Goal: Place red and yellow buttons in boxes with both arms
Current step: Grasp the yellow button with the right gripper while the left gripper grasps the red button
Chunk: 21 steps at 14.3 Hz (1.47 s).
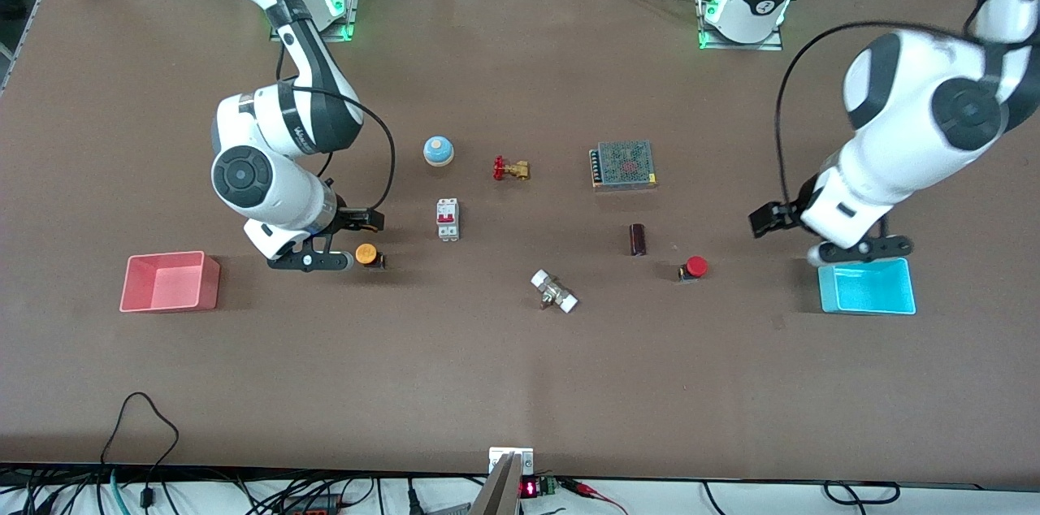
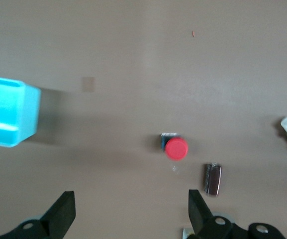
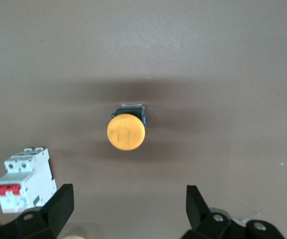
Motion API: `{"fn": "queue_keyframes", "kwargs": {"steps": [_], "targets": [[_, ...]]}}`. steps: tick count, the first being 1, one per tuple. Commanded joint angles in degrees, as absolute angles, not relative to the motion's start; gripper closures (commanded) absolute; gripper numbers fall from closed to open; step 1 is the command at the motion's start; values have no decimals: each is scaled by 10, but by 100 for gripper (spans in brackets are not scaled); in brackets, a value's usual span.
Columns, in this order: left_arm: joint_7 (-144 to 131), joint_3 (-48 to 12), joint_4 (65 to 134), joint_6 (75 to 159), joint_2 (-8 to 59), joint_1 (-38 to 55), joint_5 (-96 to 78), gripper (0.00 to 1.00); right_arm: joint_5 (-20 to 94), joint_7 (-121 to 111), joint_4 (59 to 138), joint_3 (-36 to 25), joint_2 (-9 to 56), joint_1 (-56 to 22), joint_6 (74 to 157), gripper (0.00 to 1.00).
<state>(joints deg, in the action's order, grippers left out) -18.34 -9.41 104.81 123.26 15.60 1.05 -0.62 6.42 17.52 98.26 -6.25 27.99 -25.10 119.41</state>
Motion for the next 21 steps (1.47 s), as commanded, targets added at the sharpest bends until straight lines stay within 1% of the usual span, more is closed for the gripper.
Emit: {"fn": "queue_keyframes", "kwargs": {"steps": [1,3,6,8,11,17,18,21], "targets": [[-220,-96,1101,1341,184,29,-4,0,71,187,956,-66,314,-258,1219,0],[-242,-94,1121,1414,219,46,-4,0,70,186,956,-66,328,-258,1231,0],[-266,-91,1122,1427,245,68,9,0,69,180,956,-66,342,-256,1245,0],[-309,-92,1119,1435,264,70,53,0,68,178,956,-66,353,-252,1245,0],[-358,-92,1113,1476,296,75,102,0,67,183,955,-66,364,-252,1245,0],[-359,-91,1098,1475,310,75,104,0,69,182,947,-67,381,-252,1246,0],[-359,-91,1098,1475,312,75,104,0,69,183,945,-67,381,-251,1246,2],[-359,-91,1096,1475,313,75,104,0,69,179,919,-68,391,-250,1245,2]]}}
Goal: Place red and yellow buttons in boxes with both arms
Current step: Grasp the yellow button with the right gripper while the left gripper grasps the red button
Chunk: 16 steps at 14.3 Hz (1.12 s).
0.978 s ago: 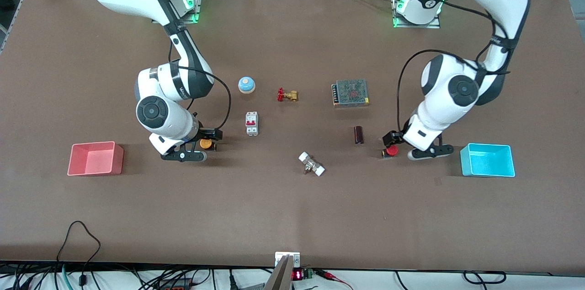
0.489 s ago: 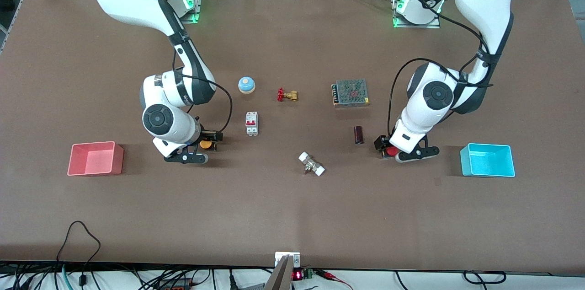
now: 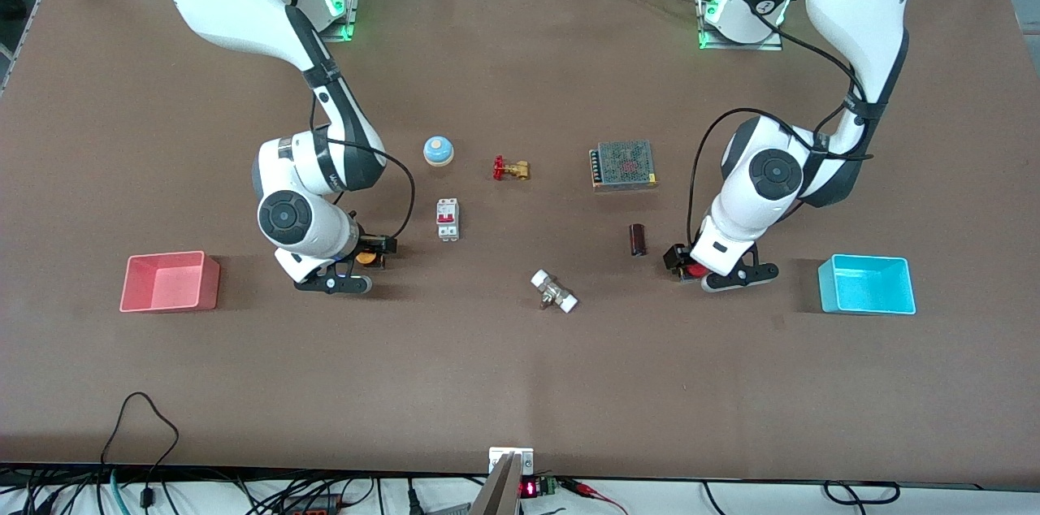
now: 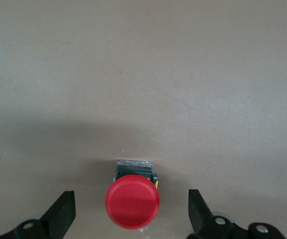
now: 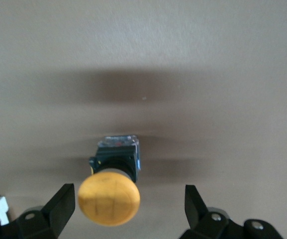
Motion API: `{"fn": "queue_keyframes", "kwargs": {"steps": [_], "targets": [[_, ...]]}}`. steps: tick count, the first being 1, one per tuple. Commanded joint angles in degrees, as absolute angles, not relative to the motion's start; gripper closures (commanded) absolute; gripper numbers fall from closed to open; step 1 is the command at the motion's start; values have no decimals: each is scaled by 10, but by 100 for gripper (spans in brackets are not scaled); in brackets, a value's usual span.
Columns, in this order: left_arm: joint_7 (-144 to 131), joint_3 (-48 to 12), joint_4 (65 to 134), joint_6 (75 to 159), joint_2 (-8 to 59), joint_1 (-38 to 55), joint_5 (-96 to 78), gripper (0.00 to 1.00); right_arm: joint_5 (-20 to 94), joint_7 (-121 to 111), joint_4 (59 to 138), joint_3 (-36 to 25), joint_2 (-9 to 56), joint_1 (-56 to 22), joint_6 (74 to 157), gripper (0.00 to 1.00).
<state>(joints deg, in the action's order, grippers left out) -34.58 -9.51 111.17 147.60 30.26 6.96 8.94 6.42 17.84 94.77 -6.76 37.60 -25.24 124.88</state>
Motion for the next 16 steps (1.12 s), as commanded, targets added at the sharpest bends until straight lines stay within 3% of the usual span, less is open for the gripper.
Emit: {"fn": "queue_keyframes", "kwargs": {"steps": [1,6,9,13,16], "targets": [[-359,-91,1096,1475,313,75,104,1,69,183,917,-68,394,-251,1245,2],[-359,-91,1085,1475,322,73,104,19,69,178,918,-68,403,-251,1247,2],[-359,-91,1085,1475,322,73,104,52,69,177,918,-68,407,-251,1248,5],[-352,-91,1085,1472,324,69,105,97,70,177,918,-68,409,-251,1248,37],[-330,-88,1065,1447,316,58,105,99,70,177,918,-68,409,-251,1248,56]]}}
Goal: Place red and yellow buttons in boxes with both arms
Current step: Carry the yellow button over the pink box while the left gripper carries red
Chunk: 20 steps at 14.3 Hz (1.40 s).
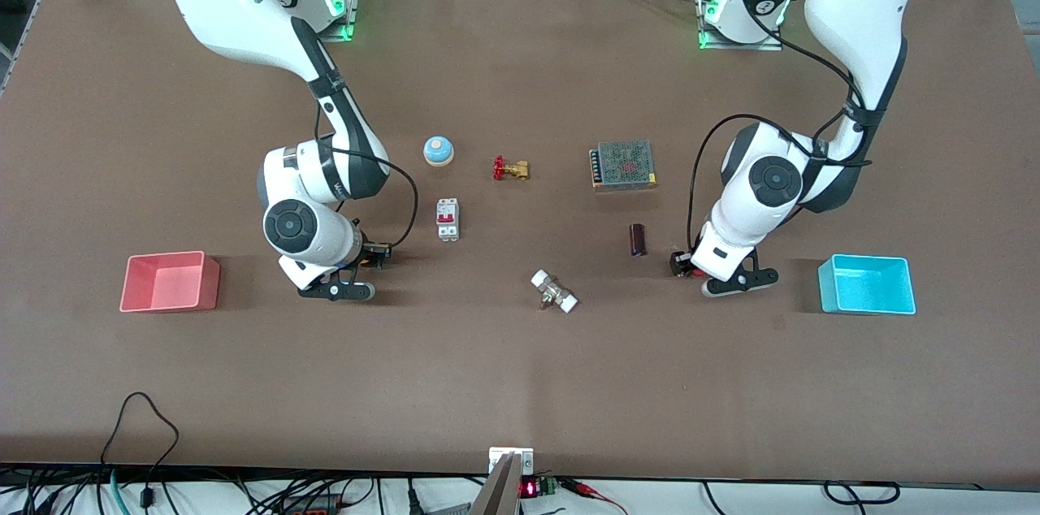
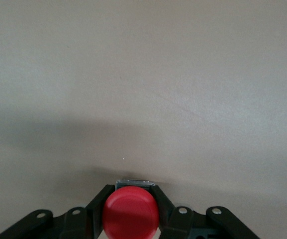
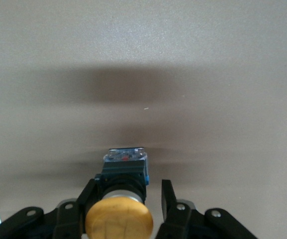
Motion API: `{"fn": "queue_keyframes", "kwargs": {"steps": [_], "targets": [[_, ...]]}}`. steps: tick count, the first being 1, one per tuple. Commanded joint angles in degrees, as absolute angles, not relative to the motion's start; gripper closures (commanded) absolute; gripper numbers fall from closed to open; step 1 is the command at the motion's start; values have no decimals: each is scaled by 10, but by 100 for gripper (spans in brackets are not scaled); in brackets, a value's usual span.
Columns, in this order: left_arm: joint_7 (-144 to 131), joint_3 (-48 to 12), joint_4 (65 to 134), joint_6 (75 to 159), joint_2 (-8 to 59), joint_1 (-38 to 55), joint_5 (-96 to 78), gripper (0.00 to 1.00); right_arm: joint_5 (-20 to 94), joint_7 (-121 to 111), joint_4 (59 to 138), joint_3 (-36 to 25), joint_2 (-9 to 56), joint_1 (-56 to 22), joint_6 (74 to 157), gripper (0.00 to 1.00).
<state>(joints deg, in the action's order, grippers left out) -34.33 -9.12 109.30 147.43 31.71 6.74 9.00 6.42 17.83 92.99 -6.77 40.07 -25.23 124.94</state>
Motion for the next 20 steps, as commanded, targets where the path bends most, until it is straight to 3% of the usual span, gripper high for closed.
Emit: {"fn": "queue_keyframes", "kwargs": {"steps": [1,3,8,13,18,20], "targets": [[-322,-89,1039,1413,314,47,105,99,70,176,917,-68,409,-251,1248,59],[-286,-90,1004,1357,303,22,104,99,68,175,916,-68,407,-251,1247,64],[-127,-95,1013,1332,237,-83,103,99,64,171,864,-74,396,-231,1234,69],[40,-111,1068,1387,195,-195,88,99,62,75,858,-141,341,-173,1162,69],[91,-275,1161,1504,198,-399,83,99,64,-109,853,-181,342,-75,1133,68],[98,-301,1175,1534,214,-427,83,99,64,-157,849,-181,352,-46,1138,68]]}}
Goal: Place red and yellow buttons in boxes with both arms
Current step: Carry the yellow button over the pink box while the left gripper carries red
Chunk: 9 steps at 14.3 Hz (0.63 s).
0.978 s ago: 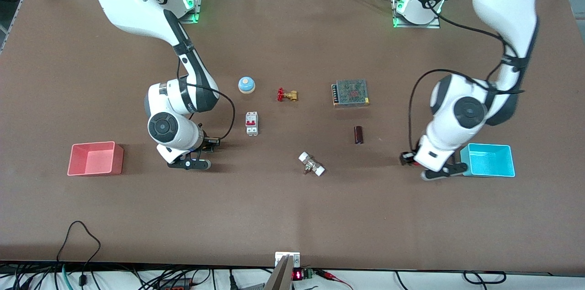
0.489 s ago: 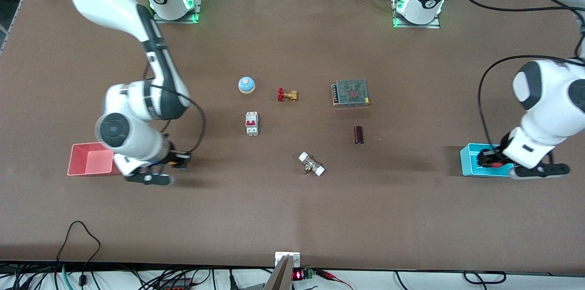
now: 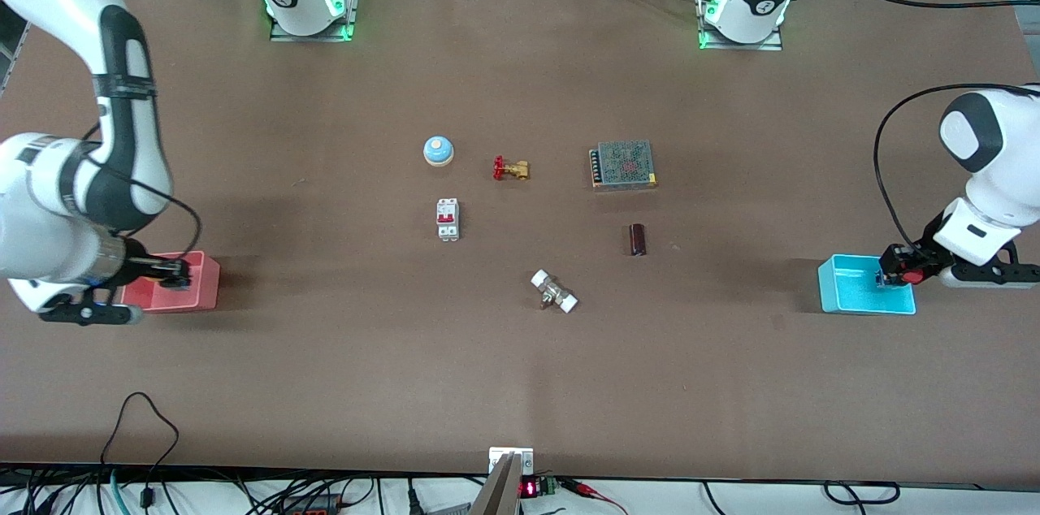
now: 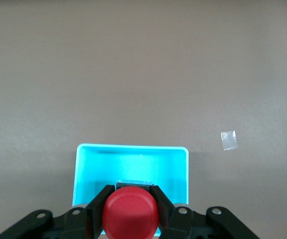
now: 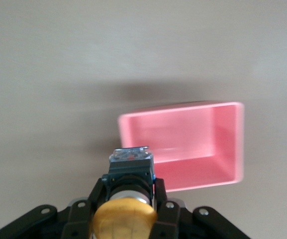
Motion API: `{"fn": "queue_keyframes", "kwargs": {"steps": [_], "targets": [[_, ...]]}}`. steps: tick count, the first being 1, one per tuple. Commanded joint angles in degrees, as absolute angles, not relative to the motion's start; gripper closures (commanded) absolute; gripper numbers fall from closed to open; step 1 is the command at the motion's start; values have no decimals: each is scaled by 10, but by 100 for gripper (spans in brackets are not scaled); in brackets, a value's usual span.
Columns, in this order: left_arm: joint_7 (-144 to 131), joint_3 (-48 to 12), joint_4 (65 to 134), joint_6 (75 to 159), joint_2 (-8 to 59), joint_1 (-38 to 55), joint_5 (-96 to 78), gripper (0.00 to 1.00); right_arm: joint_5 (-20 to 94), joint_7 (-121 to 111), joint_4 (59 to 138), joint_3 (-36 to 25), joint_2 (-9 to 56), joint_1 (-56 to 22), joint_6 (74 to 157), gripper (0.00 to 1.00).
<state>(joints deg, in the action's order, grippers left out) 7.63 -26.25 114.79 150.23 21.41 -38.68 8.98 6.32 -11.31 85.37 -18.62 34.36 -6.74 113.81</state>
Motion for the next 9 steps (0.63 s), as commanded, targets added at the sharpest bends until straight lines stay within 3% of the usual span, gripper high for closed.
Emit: {"fn": "queue_keyframes", "kwargs": {"steps": [1,9], "targets": [[98,-301,1177,1538,220,-426,83,99,64,-164,849,-181,357,-39,1138,68],[106,-298,1170,1587,278,-420,91,99,67,-182,849,-180,412,-30,1213,68]]}}
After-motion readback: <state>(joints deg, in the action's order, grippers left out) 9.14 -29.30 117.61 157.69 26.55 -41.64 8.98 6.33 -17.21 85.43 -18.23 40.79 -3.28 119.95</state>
